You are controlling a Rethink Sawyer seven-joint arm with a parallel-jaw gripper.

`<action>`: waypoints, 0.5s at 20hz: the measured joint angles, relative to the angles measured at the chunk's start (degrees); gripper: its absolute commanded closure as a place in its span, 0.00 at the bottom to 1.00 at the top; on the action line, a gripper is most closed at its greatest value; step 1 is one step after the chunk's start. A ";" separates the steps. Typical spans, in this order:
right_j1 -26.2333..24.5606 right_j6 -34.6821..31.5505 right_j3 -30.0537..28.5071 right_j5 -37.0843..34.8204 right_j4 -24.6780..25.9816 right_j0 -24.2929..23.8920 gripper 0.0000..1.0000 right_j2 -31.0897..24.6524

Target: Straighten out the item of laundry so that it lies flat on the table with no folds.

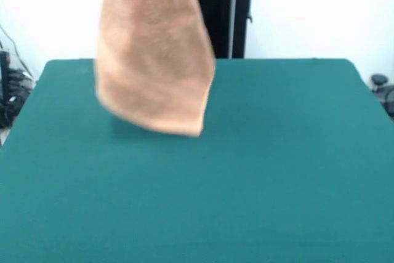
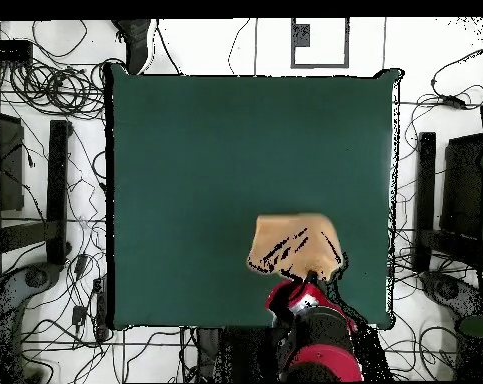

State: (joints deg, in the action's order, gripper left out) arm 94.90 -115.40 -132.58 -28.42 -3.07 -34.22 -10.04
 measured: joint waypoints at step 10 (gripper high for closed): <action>0.57 14.12 -0.06 3.83 -11.32 3.53 1.00 0.31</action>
State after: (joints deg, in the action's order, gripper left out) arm 95.47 -101.28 -132.64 -24.59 -14.39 -30.69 -9.73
